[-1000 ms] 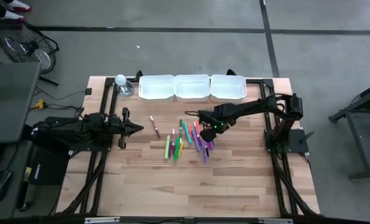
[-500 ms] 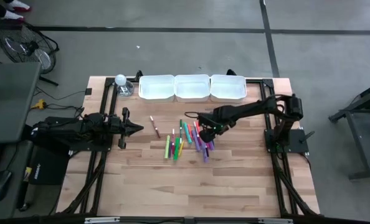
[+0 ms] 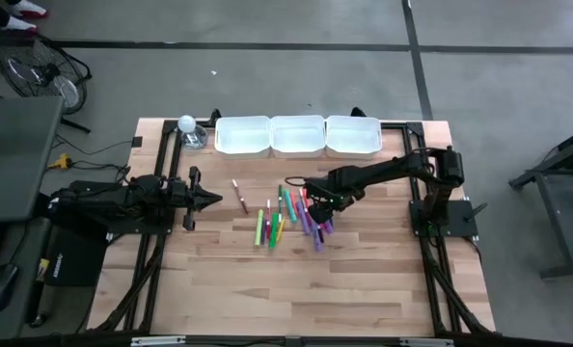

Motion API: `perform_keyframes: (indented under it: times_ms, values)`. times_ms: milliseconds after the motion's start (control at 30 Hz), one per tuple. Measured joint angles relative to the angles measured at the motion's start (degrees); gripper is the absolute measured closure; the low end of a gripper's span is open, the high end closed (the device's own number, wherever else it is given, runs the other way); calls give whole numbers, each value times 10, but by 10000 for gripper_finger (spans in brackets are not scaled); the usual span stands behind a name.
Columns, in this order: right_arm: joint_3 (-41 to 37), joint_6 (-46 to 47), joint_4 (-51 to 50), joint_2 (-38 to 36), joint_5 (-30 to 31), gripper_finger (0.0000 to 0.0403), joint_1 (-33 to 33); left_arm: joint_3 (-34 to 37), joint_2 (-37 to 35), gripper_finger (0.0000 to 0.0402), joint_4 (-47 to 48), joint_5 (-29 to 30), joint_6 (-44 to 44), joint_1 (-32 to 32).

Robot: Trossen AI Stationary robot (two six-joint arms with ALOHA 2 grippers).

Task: Pick & Place Markers
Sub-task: Put the blue pen into the middle white bin

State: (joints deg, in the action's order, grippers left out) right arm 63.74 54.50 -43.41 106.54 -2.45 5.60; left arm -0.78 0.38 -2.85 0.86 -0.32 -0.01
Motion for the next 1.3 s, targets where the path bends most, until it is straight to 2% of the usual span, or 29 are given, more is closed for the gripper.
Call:
perform_keyframes:
  times_ms: [200, 667, 1133, 1300]
  values:
    - [0, 80, 2, 0, -20, 201, -13, 0, 0, 401, 0, 0, 0, 0]
    - [-1, 113, -5, 1, -15, 272, -37, 0, 0, 401, 0, 0, 0, 0]
    - [-1, -62, -18, 1, 4, 359, -37, 0, 0, 401, 0, 0, 0, 0]
    - [-1, -119, -19, 1, 22, 375, -37, 0, 0, 401, 0, 0, 0, 0]
